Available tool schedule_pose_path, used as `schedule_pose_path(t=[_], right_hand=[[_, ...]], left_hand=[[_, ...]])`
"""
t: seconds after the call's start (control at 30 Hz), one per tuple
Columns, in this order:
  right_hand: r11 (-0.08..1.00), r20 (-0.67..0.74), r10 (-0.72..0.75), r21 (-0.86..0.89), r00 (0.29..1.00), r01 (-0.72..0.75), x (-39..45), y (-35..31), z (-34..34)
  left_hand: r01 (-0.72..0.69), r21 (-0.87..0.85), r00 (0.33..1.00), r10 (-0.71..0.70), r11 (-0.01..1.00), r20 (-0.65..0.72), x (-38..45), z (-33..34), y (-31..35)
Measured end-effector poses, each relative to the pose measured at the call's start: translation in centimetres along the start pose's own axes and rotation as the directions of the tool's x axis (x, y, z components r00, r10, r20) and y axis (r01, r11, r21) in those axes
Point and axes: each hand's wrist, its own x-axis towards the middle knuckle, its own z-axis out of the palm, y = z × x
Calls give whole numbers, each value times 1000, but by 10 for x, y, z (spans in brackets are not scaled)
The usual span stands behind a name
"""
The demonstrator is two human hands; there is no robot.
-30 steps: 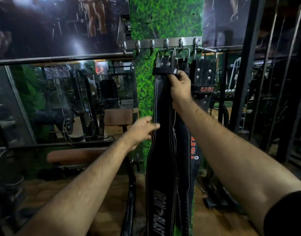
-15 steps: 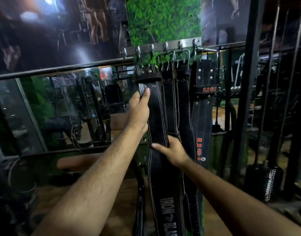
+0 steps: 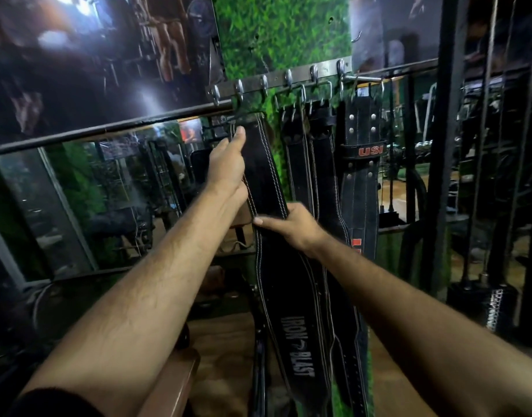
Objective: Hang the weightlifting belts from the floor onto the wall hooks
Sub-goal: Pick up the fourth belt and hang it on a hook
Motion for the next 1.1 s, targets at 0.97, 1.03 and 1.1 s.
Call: schedule_pose_path(t=[0.97, 1.03, 1.1], right_hand=[[874, 26, 280, 407, 960, -266, 11, -53, -28], [868, 49, 290, 406, 956, -285, 11, -56, -31], [900, 7, 287, 341, 958, -272, 13, -60, -33]], left_hand=[[38, 273, 999, -27, 961, -43, -61, -28, -41], [9, 358, 999, 4, 934, -35, -64, -29, -46], [-6, 428, 999, 19, 904, -26, -70, -27, -48]])
